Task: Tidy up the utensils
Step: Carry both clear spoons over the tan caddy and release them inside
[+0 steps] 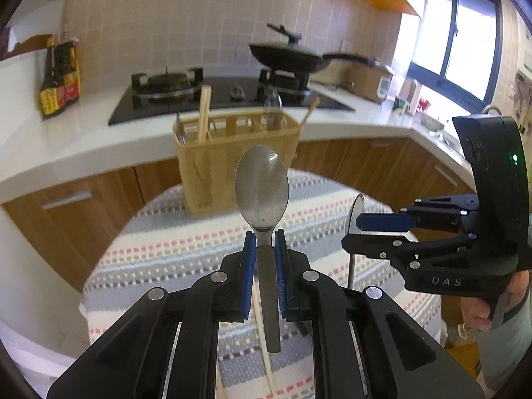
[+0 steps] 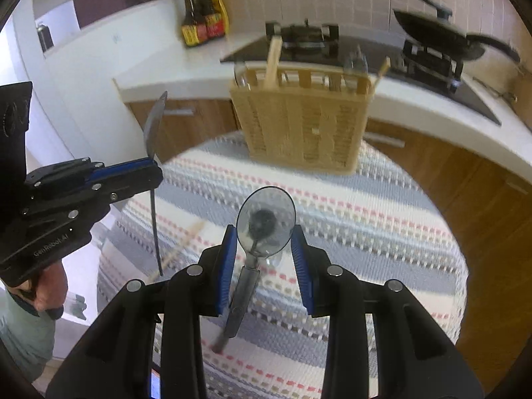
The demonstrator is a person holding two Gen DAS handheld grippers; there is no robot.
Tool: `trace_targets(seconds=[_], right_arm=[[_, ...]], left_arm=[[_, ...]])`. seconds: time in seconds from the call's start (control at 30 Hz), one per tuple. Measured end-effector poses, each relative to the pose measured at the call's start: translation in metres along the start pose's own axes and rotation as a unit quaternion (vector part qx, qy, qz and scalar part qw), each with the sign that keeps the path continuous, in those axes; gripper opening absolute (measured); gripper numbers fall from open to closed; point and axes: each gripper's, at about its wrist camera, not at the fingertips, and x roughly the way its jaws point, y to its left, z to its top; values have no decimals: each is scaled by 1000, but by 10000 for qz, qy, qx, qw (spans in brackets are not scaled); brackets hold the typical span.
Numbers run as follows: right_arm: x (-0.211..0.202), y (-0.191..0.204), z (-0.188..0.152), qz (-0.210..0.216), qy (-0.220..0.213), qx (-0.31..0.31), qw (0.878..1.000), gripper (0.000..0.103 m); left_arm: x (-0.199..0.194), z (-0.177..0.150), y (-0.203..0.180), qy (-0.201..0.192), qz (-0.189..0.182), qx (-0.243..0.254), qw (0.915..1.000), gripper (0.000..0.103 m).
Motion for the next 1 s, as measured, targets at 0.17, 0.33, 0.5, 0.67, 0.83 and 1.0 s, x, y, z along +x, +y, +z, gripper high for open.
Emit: trace_targets(seconds=[0.17, 0.33, 0.5, 0.67, 0.83, 1.0], right_arm=[[-21, 5, 24, -78, -419, -43, 9991, 30], [-50, 2, 53, -236, -1094, -30, 9937, 30], [-73, -8, 84, -586, -1724, 173, 9831, 30], [-79, -28, 111, -466, -2216, 472, 9729, 30], [-63, -43, 141, -811, -2628, 601, 9595, 30], [-29, -52, 159, -1910, -2802, 403, 9399, 30]], left_arm=[[-19, 26, 5, -485, 22, -90, 9988, 10], [-37, 57, 8, -1135, 176, -40, 9934, 10], [-43, 86, 19, -1452, 247, -133, 9890, 10], [-27, 108, 42, -1709, 177, -349, 9845, 10], [1, 132, 55, -2078, 371, -390, 9767, 10], [41, 143, 60, -2137, 480, -313, 9752, 10]])
